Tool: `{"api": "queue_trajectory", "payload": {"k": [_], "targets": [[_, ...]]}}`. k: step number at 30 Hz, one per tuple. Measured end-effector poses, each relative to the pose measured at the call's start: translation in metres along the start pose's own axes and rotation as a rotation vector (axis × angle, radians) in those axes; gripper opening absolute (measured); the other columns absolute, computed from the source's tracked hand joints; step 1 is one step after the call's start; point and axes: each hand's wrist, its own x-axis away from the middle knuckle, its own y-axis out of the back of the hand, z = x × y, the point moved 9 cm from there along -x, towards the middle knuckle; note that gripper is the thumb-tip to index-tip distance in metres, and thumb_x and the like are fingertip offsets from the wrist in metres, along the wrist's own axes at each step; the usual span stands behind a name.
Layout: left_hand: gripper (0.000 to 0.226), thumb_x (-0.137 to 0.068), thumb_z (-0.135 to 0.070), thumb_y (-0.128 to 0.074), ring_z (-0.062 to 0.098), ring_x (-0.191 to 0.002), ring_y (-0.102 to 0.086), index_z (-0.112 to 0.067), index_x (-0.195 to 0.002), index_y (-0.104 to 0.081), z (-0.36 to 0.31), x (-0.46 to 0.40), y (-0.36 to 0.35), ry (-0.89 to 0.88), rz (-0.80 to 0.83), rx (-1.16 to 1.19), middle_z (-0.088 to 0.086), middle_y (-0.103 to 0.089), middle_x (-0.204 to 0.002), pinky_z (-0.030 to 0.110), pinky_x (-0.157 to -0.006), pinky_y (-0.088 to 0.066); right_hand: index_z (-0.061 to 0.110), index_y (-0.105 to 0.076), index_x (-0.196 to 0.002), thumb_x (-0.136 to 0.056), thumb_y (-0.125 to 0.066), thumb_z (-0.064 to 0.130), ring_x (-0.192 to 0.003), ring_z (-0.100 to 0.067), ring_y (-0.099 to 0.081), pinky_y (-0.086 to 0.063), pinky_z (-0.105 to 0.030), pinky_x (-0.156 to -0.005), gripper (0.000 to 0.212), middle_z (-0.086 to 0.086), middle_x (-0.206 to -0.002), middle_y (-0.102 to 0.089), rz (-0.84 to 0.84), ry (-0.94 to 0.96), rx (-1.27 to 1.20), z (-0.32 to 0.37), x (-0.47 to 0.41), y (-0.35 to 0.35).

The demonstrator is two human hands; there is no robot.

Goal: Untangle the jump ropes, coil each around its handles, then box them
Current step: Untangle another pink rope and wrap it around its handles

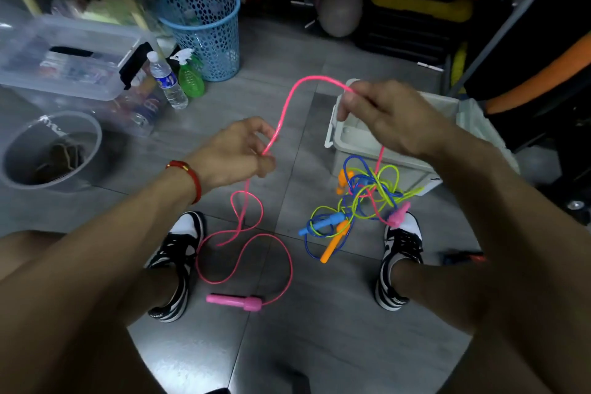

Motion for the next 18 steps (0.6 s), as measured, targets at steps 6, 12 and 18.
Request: {"api": "queue_trajectory", "payload": {"k": [6, 12, 18], "targets": [[0.096, -0.08, -0.044, -0.075, 0.016, -0.142, -0.038, -0.033, -0.155, -0.018, -0.048, 0.014, -0.026, -0.446, -0.033, -0.209, 0.002, -0.036, -0.156, 0.041, -0.117, -0.035, 0.026, -0.074, -0.098, -0.096, -0.044, 0.048, -0.072, -0.012, -0.06, -0.046, -0.024, -0.07, 0.037, 0.0, -0.078, -0.069, 0.248, 0.134, 0.088, 0.024, 0.004, -0.044], [0.027, -0.1, -0.036, -0.049, 0.017, -0.057, -0.055, -0.02, -0.09, -0.069, -0.077, 0.032, -0.008, -0.604, -0.099, -0.317, -0.003, -0.057, -0.06, 0.035, -0.061, -0.048, 0.032, -0.069, -0.077, -0.097, -0.058, 0.048, -0.066, -0.017, -0.06, -0.045, -0.031, -0.065, 0.028, -0.002, -0.068, -0.066, 0.344, 0.071, 0.015, -0.005, 0.003, -0.07], [0.024, -0.102, -0.02, -0.048, 0.02, -0.052, -0.05, -0.017, -0.086, -0.066, -0.056, 0.035, 0.068, -0.476, -0.568, 0.078, 0.009, -0.053, -0.057, 0.03, -0.056, -0.041, 0.026, -0.068, -0.084, -0.096, -0.065, 0.02, -0.077, -0.015, -0.061, -0.044, -0.027, -0.075, 0.013, 0.01, -0.078, -0.065, 0.522, -0.125, 0.114, -0.098, 0.025, -0.115]]}}
